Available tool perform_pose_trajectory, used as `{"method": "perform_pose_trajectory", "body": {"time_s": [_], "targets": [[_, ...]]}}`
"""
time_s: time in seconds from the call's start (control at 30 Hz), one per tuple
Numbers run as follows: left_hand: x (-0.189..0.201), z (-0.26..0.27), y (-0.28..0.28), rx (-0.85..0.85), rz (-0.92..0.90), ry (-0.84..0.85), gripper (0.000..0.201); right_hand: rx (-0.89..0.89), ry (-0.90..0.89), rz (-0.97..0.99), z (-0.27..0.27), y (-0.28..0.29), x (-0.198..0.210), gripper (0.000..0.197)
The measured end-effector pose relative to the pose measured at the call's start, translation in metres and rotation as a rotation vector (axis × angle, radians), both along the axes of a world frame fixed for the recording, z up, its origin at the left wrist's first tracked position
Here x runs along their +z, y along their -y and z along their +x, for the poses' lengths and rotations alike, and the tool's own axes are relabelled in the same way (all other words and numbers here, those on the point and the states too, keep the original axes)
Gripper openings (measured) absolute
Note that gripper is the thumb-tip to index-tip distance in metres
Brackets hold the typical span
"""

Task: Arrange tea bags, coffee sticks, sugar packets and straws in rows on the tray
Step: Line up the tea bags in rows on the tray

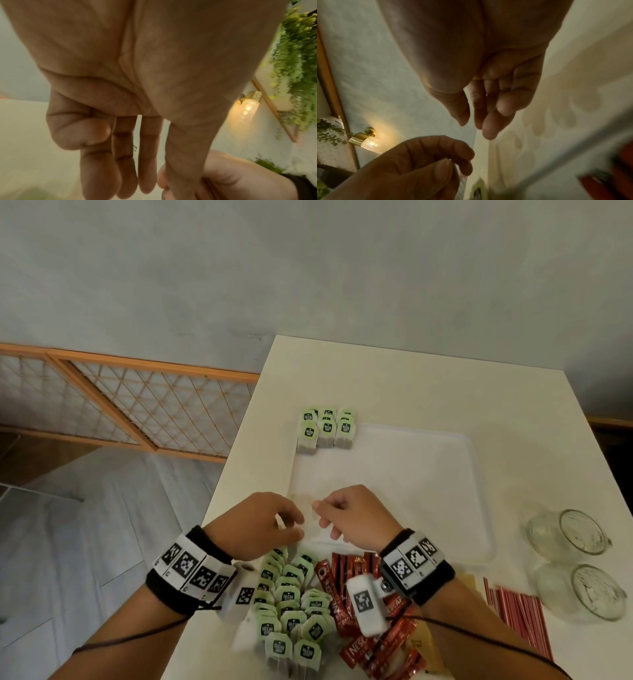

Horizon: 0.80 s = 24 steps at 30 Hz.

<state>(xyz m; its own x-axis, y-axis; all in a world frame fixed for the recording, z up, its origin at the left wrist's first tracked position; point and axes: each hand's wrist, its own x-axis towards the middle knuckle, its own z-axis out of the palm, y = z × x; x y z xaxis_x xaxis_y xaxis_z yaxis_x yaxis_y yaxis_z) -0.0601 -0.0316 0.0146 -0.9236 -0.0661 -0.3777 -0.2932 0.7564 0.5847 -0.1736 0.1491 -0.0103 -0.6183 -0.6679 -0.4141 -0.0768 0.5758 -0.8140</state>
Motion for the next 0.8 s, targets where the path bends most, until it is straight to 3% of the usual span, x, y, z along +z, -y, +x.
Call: {"method": "perform_pose_trajectory", "body": {"time_s": [0.17,0.33,0.8], "targets": [[-0.001,0.021,-0.029,-0.230,-0.011,0.077,0.027,0.145,0.061,0.015,0.031,-0.043,-0.008,0.030],[-0.016,0.035,-0.046,-0.316,0.010,0.087,0.019,0.097,0.078,-0.026,0.049,-0.071,-0.019,0.032],[0.000,0.028,-0.056,-0.188,0.112,0.004,0.008,0.114,0.116,-0.193,0.066,-0.088,-0.021,0.016]]}}
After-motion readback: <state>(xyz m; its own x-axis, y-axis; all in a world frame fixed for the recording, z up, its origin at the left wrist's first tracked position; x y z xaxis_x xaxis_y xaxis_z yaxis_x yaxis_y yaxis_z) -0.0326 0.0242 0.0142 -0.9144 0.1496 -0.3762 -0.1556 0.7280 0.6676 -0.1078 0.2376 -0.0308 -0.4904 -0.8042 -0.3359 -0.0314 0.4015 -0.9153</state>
